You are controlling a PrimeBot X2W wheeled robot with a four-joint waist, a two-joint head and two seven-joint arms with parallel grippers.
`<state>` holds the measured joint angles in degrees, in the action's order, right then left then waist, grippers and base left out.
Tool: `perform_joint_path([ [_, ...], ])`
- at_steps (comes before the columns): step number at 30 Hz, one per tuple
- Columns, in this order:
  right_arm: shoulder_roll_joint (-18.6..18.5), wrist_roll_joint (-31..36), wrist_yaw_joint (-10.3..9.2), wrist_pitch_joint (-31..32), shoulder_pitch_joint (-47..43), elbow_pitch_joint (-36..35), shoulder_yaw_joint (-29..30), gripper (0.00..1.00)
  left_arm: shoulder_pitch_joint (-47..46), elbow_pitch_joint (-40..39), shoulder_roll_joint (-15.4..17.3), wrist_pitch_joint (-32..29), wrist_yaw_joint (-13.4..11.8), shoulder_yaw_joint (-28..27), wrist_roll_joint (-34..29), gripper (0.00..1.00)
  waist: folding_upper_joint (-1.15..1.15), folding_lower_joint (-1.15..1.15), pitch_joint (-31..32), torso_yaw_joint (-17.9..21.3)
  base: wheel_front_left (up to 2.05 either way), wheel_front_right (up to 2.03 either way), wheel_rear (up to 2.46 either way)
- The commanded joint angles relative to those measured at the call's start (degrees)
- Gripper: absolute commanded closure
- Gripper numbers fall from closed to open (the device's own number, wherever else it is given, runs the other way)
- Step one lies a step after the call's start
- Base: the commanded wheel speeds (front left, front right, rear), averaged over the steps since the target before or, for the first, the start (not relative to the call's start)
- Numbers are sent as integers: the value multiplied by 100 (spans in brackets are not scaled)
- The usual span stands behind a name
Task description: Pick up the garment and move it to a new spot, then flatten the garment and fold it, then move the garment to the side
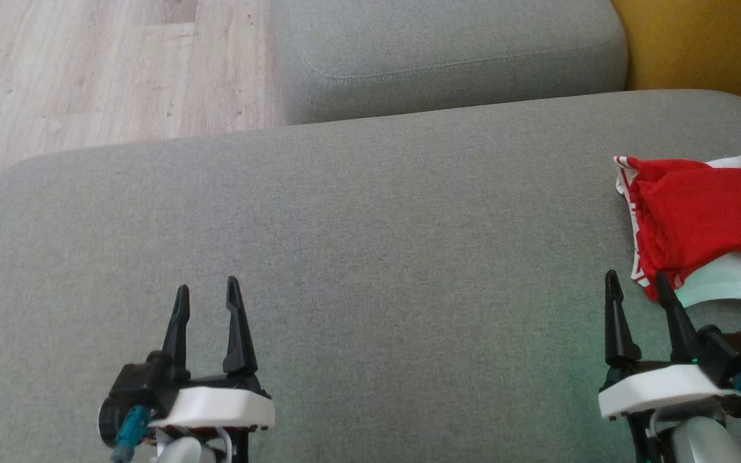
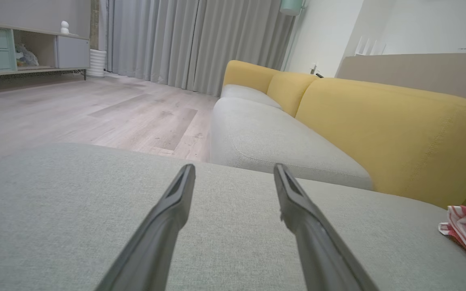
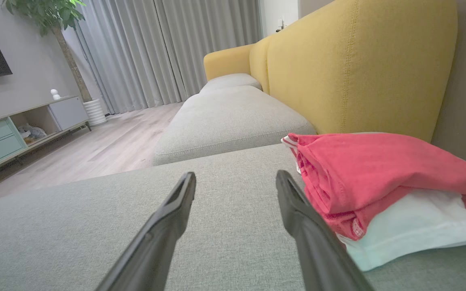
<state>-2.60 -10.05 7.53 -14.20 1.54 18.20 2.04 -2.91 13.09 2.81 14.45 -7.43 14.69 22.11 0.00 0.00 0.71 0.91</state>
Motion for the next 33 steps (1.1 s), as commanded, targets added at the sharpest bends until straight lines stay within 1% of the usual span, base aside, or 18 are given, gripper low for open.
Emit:
perform_joint_path([
  [1,-28,-30,-4,-79,213,-201,-168,0,-113,-134,7,55,62,-173,84,0,0,0,-2,6,0,0,0],
  [4,-28,-34,-4,-79,212,-201,-177,0,-111,-115,7,55,100,-163,174,0,0,0,-7,14,0,0,0],
  [5,0,-6,0,0,0,-2,-17,100,0,46,0,0,94,3,173,100,0,0,-8,14,0,0,0],
  [7,3,-7,0,10,-32,157,-15,100,26,209,0,-26,92,12,170,100,0,0,-9,16,0,0,0],
  [9,3,-124,0,52,-5,168,7,100,30,196,0,-47,113,-12,277,100,0,0,-10,14,0,0,0],
  [33,-4,-1846,-1,472,80,29,90,100,-54,196,52,-435,405,-397,1761,100,0,0,-27,-8,0,0,0],
])
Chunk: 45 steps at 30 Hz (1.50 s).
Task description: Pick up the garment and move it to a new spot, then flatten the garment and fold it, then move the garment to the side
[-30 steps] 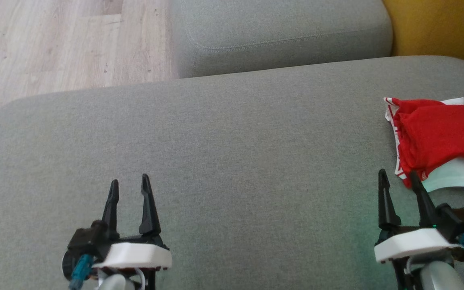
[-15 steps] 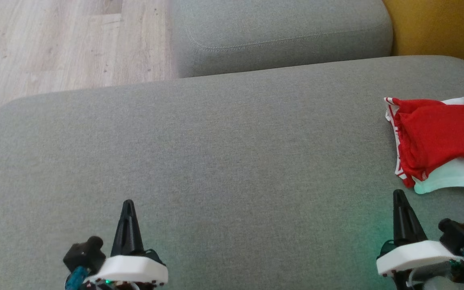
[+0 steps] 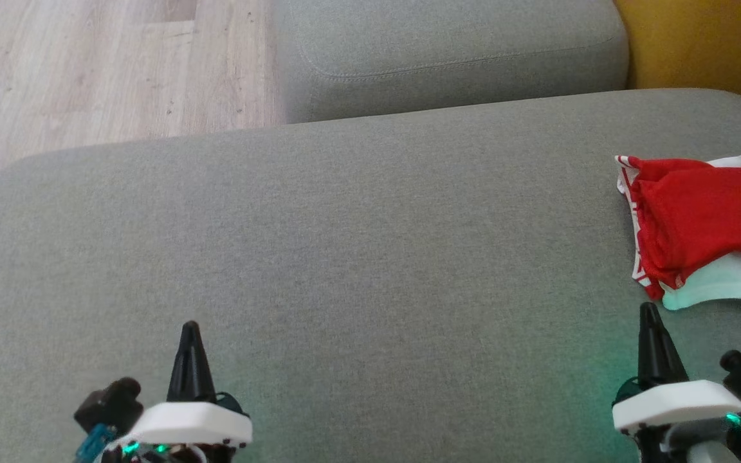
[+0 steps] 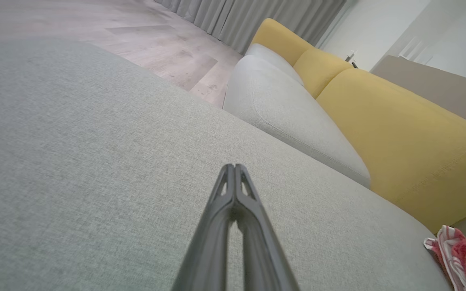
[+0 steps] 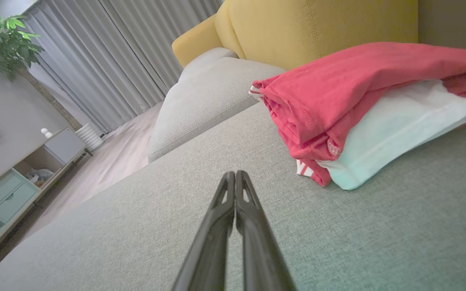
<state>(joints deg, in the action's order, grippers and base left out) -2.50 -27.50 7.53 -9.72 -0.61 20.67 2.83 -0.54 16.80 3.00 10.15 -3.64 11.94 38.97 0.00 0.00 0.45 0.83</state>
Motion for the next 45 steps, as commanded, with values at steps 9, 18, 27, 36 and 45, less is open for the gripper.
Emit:
perform_joint_path([
  [9,-16,-689,-1,172,329,-260,44,100,-314,-190,42,-141,127,-261,577,100,0,0,-6,-8,0,0,0],
  [18,-18,-1214,-2,304,361,-297,74,100,-334,-200,49,-266,217,-388,1022,100,0,0,-11,-15,0,0,0],
  [27,-20,-1805,-2,452,397,-338,107,100,-358,-210,55,-409,317,-534,1520,100,0,0,-17,-22,0,0,0],
  [36,-23,-2460,-2,616,437,-384,144,100,-385,-221,60,-569,429,-699,2070,100,0,0,-23,-31,0,0,0],
  [45,-25,-3051,-2,764,472,-426,177,100,-410,-229,62,-716,530,-850,2564,100,0,0,-29,-38,0,0,0],
])
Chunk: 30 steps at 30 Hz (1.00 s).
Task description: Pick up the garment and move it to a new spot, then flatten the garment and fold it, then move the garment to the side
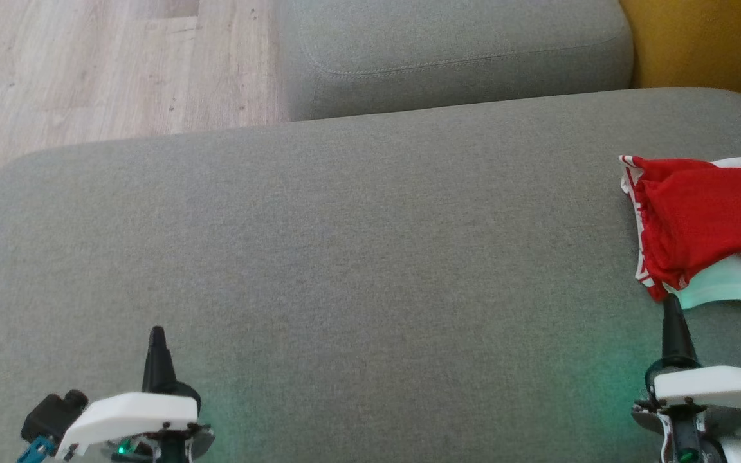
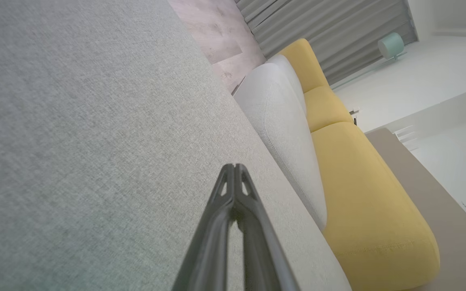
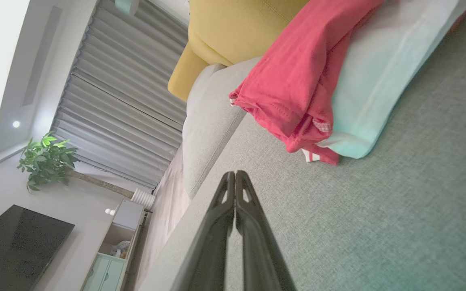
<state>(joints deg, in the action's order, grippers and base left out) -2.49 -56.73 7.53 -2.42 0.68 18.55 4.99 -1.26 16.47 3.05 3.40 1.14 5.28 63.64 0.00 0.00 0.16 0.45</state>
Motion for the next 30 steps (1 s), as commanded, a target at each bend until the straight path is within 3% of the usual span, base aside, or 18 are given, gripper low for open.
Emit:
perform_joint_path([
  [1,-26,-194,-3,51,347,-218,-35,100,-341,-197,58,-58,63,-201,153,100,0,0,-1,-2,0,0,0],
  [30,-33,-2097,-4,528,462,-351,72,100,-422,-225,58,-541,388,-700,1734,100,0,0,-20,-26,0,0,0],
])
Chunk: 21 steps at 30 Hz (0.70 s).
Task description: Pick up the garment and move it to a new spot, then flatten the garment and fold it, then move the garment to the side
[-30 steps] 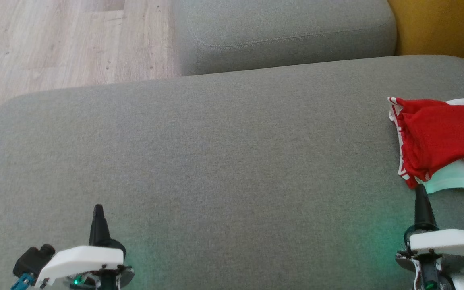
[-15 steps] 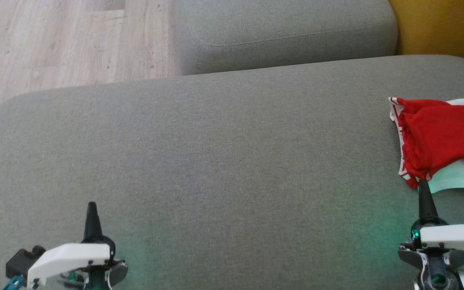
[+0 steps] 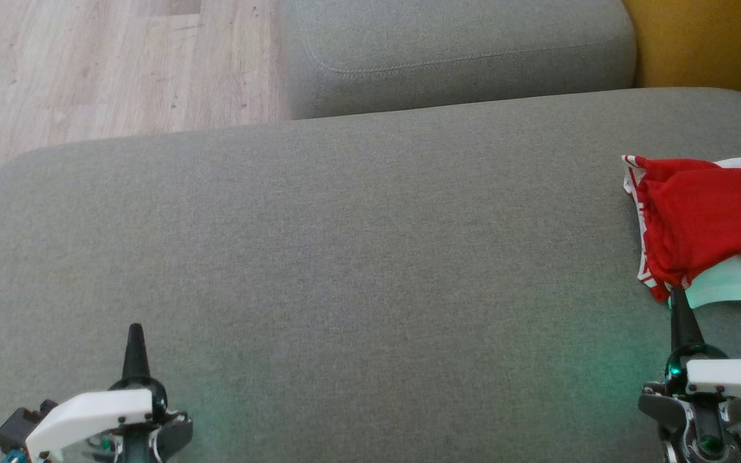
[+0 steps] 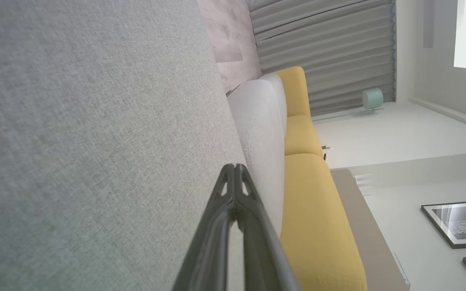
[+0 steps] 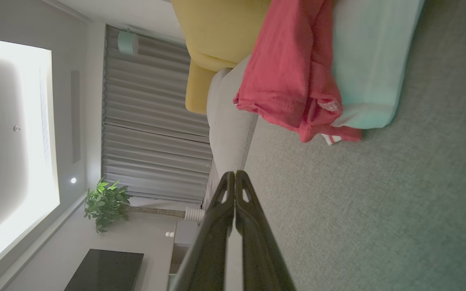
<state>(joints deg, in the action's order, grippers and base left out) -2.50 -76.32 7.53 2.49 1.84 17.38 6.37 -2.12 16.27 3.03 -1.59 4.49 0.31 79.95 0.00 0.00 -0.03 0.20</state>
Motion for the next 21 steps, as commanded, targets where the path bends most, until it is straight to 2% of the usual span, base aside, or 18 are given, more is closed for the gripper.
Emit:
perform_joint_path([
  [1,-33,-204,-4,54,351,-238,-62,100,-339,-205,60,-59,64,-221,157,100,0,0,-1,-2,0,0,0],
  [21,-38,-1583,-4,400,435,-335,16,100,-399,-224,54,-415,300,-590,1297,100,0,0,-15,-20,0,0,0],
])
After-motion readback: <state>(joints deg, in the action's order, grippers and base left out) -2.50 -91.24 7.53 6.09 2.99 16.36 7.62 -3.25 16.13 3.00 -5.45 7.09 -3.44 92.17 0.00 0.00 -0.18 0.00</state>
